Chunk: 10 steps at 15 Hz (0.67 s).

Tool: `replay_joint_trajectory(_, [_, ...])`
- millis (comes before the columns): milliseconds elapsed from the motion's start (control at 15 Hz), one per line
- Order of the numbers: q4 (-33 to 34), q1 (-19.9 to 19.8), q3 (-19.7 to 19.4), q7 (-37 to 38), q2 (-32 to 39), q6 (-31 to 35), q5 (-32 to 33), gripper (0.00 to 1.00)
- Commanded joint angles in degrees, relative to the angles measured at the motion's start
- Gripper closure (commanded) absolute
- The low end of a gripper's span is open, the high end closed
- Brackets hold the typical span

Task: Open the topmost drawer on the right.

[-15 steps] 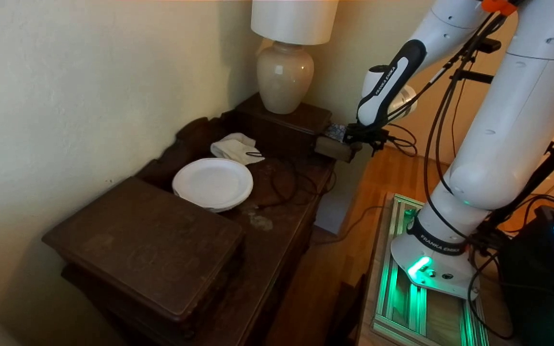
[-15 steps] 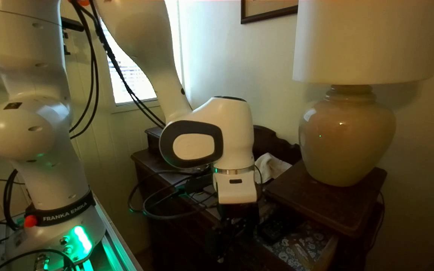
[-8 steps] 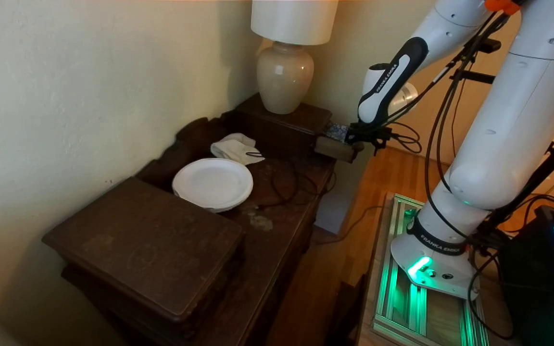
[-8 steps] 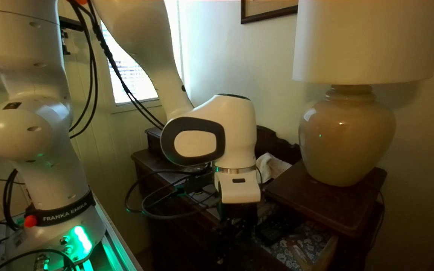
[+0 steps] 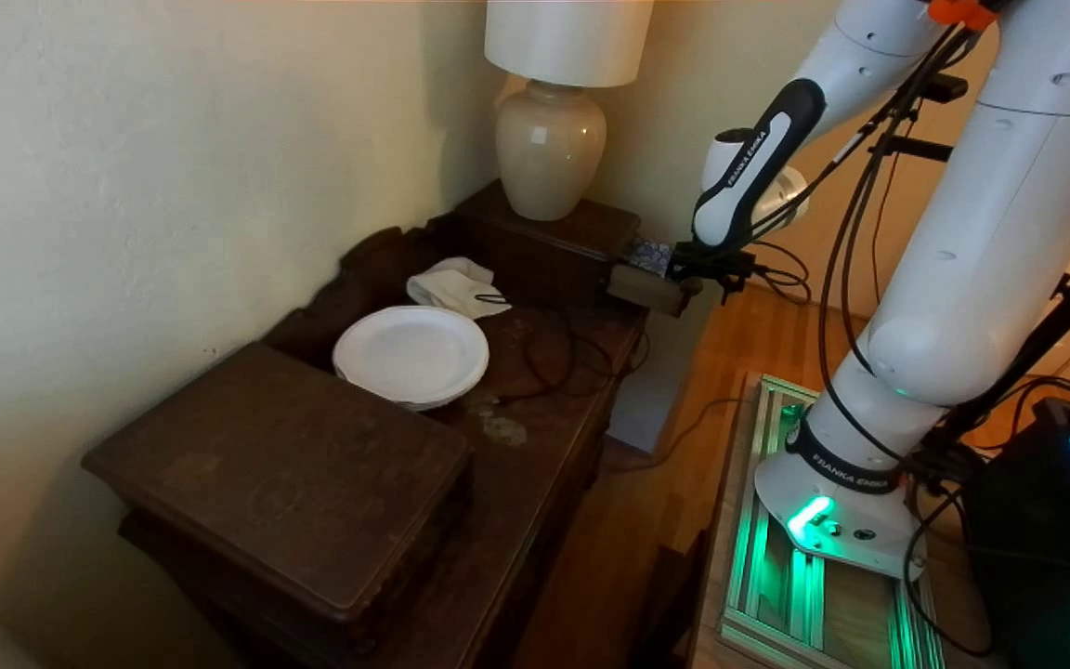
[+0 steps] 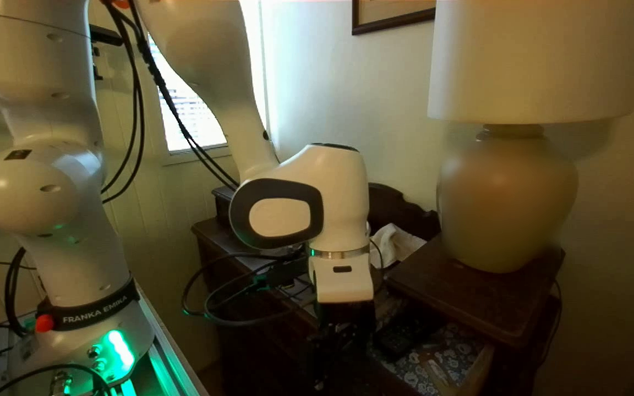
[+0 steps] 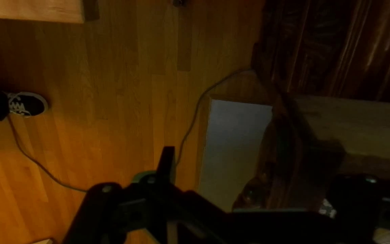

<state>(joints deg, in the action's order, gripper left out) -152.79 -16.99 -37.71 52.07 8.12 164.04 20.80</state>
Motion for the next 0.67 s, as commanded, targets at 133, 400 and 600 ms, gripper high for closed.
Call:
replay_joint_trajectory(133, [-4.00,1.03,-0.49,3.05,0.10,1.85,1.23,0.00])
replay_joint_trajectory(400, [-5.63,-0.50,1.64,-4.43,-2.35,-2.20,-0.86,0.00])
replay_joint_trajectory(600, [-6.06,-1.16,2.20,-7.05,-2.32,-1.84,-1.34,0.00])
